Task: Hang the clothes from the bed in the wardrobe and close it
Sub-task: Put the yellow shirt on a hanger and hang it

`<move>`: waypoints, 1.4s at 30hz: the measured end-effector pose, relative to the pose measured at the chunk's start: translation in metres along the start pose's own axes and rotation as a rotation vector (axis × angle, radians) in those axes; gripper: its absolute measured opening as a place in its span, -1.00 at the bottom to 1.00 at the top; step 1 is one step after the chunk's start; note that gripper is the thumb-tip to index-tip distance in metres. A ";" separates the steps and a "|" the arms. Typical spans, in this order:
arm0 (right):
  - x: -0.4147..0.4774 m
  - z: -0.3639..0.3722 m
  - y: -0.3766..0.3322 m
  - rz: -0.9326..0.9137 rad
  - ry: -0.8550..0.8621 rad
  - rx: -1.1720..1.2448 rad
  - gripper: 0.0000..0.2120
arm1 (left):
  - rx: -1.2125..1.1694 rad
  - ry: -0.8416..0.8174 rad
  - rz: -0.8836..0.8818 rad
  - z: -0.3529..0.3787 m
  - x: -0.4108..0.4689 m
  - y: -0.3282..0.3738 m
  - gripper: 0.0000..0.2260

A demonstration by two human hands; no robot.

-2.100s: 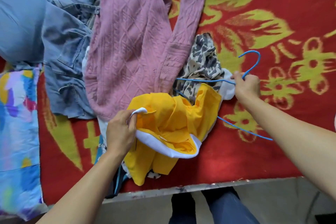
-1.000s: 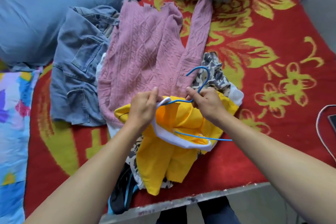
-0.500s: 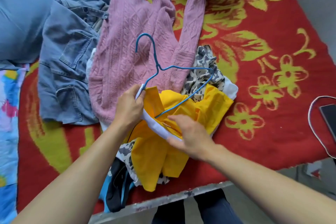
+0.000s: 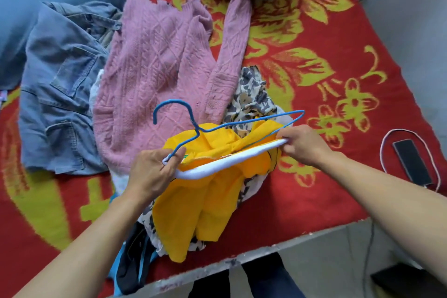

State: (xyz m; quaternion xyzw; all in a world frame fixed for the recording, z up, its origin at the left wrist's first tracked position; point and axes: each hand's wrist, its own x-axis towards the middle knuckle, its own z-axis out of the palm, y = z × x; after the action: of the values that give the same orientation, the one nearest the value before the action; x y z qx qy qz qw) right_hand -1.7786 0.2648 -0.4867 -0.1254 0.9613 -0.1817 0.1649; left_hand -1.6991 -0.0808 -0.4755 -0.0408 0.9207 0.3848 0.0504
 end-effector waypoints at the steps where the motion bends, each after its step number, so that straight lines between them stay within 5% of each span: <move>1: 0.000 -0.005 -0.001 -0.013 0.078 0.041 -0.76 | 0.005 0.002 -0.011 -0.001 0.002 0.001 -0.50; 3: -0.004 -0.011 -0.008 0.012 0.206 0.161 -0.73 | 0.013 0.009 -0.033 -0.008 0.006 0.000 -0.53; 8: -0.017 -0.002 -0.029 0.059 0.336 0.337 -0.30 | 0.002 0.004 -0.043 -0.019 0.004 -0.005 -0.49; 12: -0.021 -0.001 -0.048 -0.011 0.489 0.400 -0.45 | 0.040 0.012 -0.101 -0.017 -0.001 -0.012 -0.46; 16: -0.018 0.001 -0.055 0.121 0.319 0.378 -0.21 | 0.006 0.026 -0.080 -0.020 -0.012 -0.015 -0.55; 19: -0.013 0.009 -0.049 0.249 0.135 0.261 -0.44 | 0.007 0.011 -0.039 -0.013 -0.017 -0.008 -0.55; 23: -0.018 0.021 -0.065 0.188 0.179 0.209 -0.75 | -0.010 0.047 -0.035 -0.010 -0.018 0.005 -0.48; 31: -0.054 0.031 -0.062 -0.285 0.137 0.086 -0.28 | -0.007 0.115 -0.126 -0.025 0.002 0.014 -0.52; 35: -0.081 0.021 -0.032 -0.314 0.392 0.079 -0.72 | -0.152 -0.011 -0.142 -0.053 0.004 0.002 -0.67; 42: -0.052 -0.003 -0.042 -0.261 0.242 0.111 -0.86 | -0.124 -0.125 -0.042 -0.052 -0.003 0.015 -0.71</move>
State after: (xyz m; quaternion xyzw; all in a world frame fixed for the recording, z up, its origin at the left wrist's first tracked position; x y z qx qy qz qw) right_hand -1.7245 0.2434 -0.4540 -0.2172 0.9382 -0.2679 0.0299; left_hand -1.7007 -0.1074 -0.4280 -0.0391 0.8892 0.4416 0.1134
